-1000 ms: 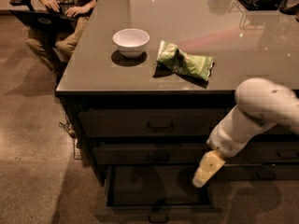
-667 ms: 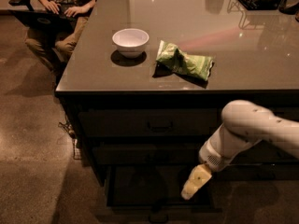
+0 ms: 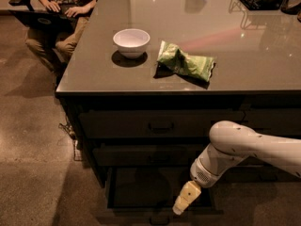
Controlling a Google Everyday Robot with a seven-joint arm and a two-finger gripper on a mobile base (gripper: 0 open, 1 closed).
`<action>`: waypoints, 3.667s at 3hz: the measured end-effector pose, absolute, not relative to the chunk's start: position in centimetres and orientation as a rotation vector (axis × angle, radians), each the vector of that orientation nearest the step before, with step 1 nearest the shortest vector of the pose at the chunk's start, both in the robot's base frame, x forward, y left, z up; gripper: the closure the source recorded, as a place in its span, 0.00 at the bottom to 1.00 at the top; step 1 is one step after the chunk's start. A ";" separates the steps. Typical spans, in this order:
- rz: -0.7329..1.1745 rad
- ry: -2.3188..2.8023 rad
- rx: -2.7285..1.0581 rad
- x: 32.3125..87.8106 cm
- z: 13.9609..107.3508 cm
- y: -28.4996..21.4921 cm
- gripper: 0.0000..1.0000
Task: Close bottom drawer
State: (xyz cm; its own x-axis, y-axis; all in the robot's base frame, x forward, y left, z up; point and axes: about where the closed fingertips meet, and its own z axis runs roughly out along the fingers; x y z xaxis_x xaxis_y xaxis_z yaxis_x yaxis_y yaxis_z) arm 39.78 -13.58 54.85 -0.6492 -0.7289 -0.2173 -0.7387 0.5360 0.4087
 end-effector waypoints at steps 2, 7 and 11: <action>0.703 2.759 -1.382 39.0 43.9 -12.4 0.00; 0.979 2.851 -1.309 35.6 26.2 -10.7 0.49; 0.884 2.936 -1.162 36.6 20.9 -12.8 1.00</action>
Offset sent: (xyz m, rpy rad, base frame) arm -0.0070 0.0162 -0.1869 -0.0531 0.0197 0.0579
